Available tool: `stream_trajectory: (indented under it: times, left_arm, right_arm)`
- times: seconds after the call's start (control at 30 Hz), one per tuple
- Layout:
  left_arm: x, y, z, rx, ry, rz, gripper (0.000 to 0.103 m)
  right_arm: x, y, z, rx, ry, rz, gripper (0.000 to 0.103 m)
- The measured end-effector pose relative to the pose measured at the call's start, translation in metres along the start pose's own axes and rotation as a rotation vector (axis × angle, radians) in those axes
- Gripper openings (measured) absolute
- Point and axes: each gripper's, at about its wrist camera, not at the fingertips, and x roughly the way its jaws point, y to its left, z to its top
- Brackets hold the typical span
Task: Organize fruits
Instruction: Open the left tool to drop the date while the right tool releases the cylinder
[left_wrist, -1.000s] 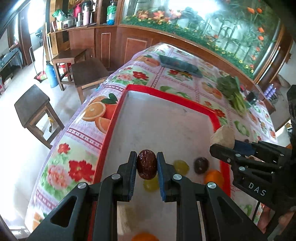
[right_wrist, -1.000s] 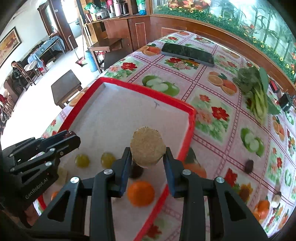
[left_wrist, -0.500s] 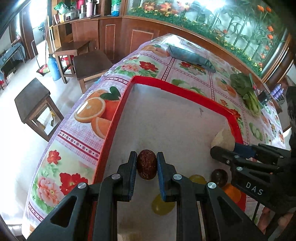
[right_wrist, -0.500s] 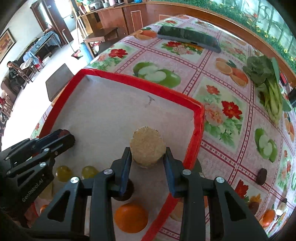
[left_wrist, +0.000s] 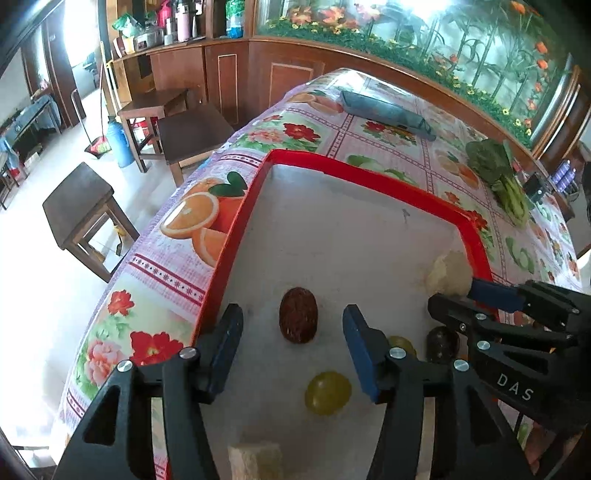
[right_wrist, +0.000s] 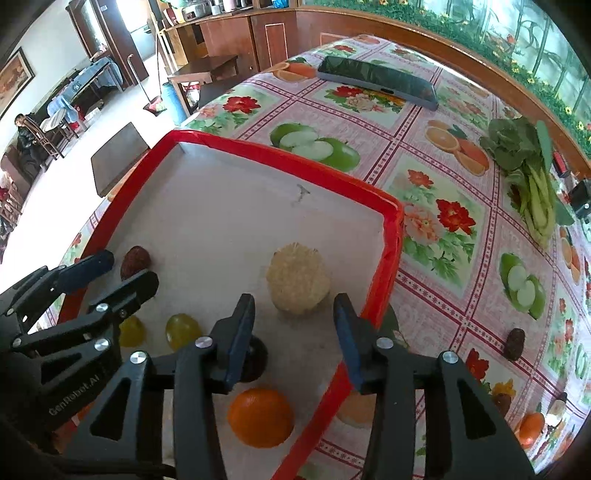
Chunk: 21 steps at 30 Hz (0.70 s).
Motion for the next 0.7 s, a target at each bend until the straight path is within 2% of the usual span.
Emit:
stream_trajectory:
  times: [0.1, 0.33, 0.47, 0.7]
  left_arm:
    - [-0.003, -0.002, -0.005, 0.0, 0.005, 0.005, 0.056]
    - [-0.015, -0.008, -0.021, -0.002, -0.008, 0.022, 0.057]
    - [-0.023, -0.012, -0.031, -0.008, -0.009, 0.021, 0.057]
    - [-0.044, -0.031, -0.046, 0.007, -0.042, 0.038, 0.057]
  right_arm:
    - [-0.007, 0.001, -0.005, -0.004, -0.013, -0.017, 0.056]
    - [-0.028, 0.009, -0.025, -0.036, -0.048, -0.034, 0.057]
    - [-0.041, 0.01, -0.044, -0.055, -0.061, -0.053, 0.063]
    - [-0.06, -0.005, -0.074, -0.017, -0.061, -0.023, 0.063]
